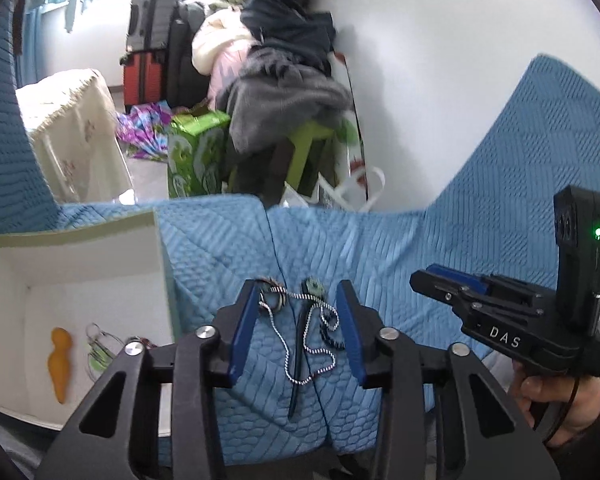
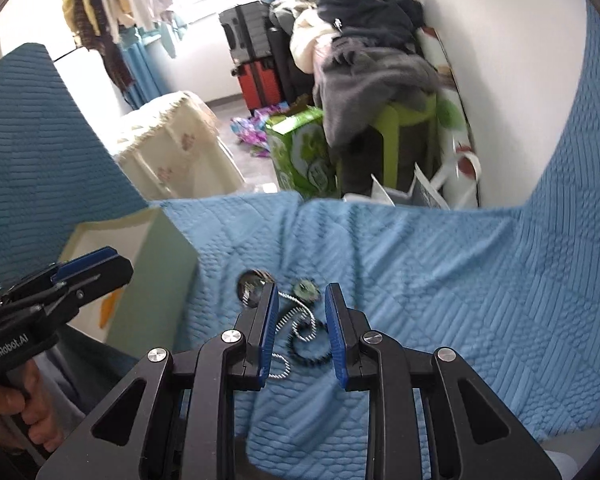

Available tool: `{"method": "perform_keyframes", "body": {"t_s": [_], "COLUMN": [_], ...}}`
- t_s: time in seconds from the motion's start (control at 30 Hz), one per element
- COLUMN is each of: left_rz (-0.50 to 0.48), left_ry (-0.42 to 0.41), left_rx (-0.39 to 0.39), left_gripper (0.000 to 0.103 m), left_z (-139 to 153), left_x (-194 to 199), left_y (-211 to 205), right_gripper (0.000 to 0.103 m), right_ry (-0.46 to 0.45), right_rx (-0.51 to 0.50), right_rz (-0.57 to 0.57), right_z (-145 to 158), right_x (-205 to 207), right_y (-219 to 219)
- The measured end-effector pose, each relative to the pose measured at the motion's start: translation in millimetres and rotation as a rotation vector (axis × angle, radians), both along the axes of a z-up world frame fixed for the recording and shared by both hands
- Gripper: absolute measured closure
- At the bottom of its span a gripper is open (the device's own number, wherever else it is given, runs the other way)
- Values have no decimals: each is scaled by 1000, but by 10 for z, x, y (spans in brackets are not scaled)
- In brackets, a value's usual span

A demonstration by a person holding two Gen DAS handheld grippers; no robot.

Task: Organize jewelry
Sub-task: 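Move both tools back over the jewelry pile, then grasp the silver ball-chain necklace with the left tool while the right tool grasps the black bead bracelet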

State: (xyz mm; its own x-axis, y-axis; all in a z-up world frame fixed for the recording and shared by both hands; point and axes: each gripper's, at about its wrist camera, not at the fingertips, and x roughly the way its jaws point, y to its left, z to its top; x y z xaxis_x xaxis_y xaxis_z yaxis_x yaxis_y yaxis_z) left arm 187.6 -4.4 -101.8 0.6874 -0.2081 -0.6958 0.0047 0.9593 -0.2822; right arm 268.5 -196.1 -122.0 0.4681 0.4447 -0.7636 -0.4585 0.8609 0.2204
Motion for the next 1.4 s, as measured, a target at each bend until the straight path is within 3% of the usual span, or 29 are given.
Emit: {"method": "perform_keyframes", "body": {"t_s": [0.43, 0.67, 0.83, 1.07, 1.3, 1.33, 1.4], "left_rz": [-20, -7, -16, 6, 42, 43, 44], "left_ry": [130, 162, 207, 270, 285, 281, 279], "left_rx": [-32, -19, 14, 38, 35, 27, 19], "left_gripper": [76, 76, 77, 77, 77, 77, 77], "left_z": [-547, -707, -857, -1053, -1155, -1155, -1160], "left_x": [196, 335, 415, 519, 569, 569, 580], "left_y": [-162, -161, -262, -306, -258, -254, -247], "right_gripper": [81, 81, 81, 88, 88, 94, 95], "right_ry": [163, 224, 276, 231, 174, 161, 158], "right_rx": [-9, -147, -181, -173, -268, -283, -292], "right_rz": [114, 117, 109, 160, 177, 178, 178], "right_z": [-615, -881, -1059, -1067, -1144, -1142, -1134], "right_x": [405, 400, 394, 337, 252, 230, 192], "right_y": [177, 208, 120, 196, 297, 311, 322]}}
